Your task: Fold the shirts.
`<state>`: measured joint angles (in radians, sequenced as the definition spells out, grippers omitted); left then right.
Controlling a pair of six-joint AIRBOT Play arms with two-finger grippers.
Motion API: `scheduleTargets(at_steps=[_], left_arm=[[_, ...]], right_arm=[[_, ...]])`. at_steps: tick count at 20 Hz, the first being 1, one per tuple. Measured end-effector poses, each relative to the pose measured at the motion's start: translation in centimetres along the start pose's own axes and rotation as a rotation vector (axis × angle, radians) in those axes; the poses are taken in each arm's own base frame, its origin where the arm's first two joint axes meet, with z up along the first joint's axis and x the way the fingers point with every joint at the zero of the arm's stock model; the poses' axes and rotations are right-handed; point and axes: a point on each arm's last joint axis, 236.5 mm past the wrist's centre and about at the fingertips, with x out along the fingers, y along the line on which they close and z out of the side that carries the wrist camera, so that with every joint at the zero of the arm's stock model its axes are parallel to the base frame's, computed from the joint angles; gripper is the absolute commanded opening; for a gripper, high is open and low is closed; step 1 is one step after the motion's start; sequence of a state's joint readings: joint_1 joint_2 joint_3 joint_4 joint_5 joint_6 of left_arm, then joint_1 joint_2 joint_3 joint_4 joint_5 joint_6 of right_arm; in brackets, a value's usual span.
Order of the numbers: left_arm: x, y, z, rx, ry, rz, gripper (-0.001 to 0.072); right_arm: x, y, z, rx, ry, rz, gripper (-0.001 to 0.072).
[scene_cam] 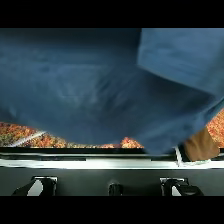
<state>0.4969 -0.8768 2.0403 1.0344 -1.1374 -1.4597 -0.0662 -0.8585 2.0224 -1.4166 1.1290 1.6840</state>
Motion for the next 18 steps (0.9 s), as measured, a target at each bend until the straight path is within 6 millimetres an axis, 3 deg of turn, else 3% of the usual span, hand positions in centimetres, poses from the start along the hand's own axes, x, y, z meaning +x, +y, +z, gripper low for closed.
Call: scheduleTargets(at_steps=[2,4,7,9,11,14,16,18], left_arm=[[3.8,2.5,-4.6,-0.044,0.153,0.013,0.0024],[8.2,4.8,-12.3,-0.097,0.383,0.002,0.0023],[13.0,7.8,-27.2,-0.169,0.757,0.003,0.0024],[14.5,9.2,-36.8,-0.198,0.965,0.016,0.0024],[15.8,10.2,-44.1,-0.225,1.096,0.031,0.0024],[17.9,11.1,-51.5,-0.265,1.196,0.045,0.0025],[19.1,11.2,-54.2,-0.291,1.219,0.042,0.0025],[19.8,11.1,-55.4,-0.293,1.226,0.03,0.0026]], right_arm=[[3.8,-1.3,-4.5,0.017,0.17,-0.029,0.0029],[8.2,-3.0,-11.2,0.037,0.407,-0.064,0.0029],[13.8,-5.0,-24.8,0.095,0.833,-0.073,0.0028],[16.3,-5.6,-33.6,0.16,1.053,-0.057,0.0028],[19.1,-5.7,-41.7,0.246,1.194,-0.032,0.0028],[23.1,-4.9,-50.0,0.369,1.24,0.0,0.0029],[25.5,-4.7,-52.7,0.433,1.2,0.006,0.0029],[26.8,-4.8,-53.5,0.466,1.164,0.007,0.0029]])
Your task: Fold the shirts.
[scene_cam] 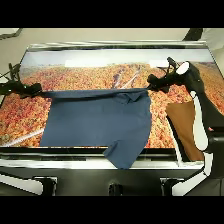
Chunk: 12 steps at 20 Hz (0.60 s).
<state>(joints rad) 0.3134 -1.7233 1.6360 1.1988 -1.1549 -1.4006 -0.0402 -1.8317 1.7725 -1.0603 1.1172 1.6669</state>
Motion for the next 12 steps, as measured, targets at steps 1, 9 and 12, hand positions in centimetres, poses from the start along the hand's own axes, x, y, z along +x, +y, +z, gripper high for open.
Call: scheduleTargets(at_steps=[1,9,12], left_arm=[[0.1,0.1,0.1,0.01,0.0,-0.003,0.0026],[0.5,1.2,-8.2,0.02,0.338,-0.028,0.0025],[1.1,2.2,-11.6,0.005,0.454,-0.02,0.0025]], right_arm=[[-0.1,0.0,0.2,0.006,-0.002,0.008,0.0029],[-2.4,-2.7,-11.9,-0.085,0.438,-0.158,0.0029],[-1.8,-3.6,-13.5,-0.074,0.463,-0.199,0.0029]])
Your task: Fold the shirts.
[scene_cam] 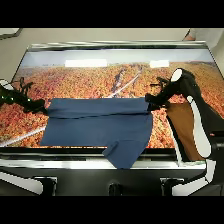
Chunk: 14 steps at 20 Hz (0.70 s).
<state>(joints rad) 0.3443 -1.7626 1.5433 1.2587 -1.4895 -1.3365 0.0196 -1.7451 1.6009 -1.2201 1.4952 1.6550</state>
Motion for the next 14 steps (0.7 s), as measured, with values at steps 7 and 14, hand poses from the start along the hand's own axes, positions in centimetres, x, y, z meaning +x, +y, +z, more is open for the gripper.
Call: scheduleTargets(at_steps=[7,14], left_arm=[[1.0,1.5,-1.7,-0.029,0.051,-0.021,0.0436],[-2.2,3.2,-3.9,-0.133,0.02,-0.071,0.0437]], right_arm=[[1.2,-0.3,-0.5,0.071,0.012,-0.022,0.0396],[-3.6,-1.8,-5.2,0.019,0.042,-0.135,0.0475]])
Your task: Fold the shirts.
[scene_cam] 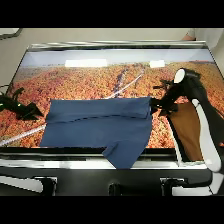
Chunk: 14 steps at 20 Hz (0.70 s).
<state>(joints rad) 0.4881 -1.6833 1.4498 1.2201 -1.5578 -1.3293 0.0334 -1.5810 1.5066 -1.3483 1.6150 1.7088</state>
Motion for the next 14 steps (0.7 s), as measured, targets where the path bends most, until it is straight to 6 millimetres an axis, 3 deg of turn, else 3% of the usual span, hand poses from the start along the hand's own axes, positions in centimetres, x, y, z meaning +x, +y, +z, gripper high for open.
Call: scheduleTargets(at_steps=[3,7,9,14], left_arm=[[0.1,2.5,-3.8,-0.086,0.049,0.015,0.0437],[2.3,4.7,-8.6,-0.139,0.127,-0.007,0.0435],[3.4,5.3,-9.8,-0.139,0.144,-0.012,0.0435],[4.8,5.5,-10.7,-0.125,0.149,-0.023,0.0435]], right_arm=[[-0.8,0.5,-3.3,-0.01,0.006,0.029,0.0475],[-0.8,1.0,-6.3,-0.018,-0.019,0.067,0.0474],[-0.9,1.1,-6.7,-0.028,-0.041,0.075,0.0474],[-1.0,1.3,-6.6,-0.047,-0.083,0.088,0.0475]])
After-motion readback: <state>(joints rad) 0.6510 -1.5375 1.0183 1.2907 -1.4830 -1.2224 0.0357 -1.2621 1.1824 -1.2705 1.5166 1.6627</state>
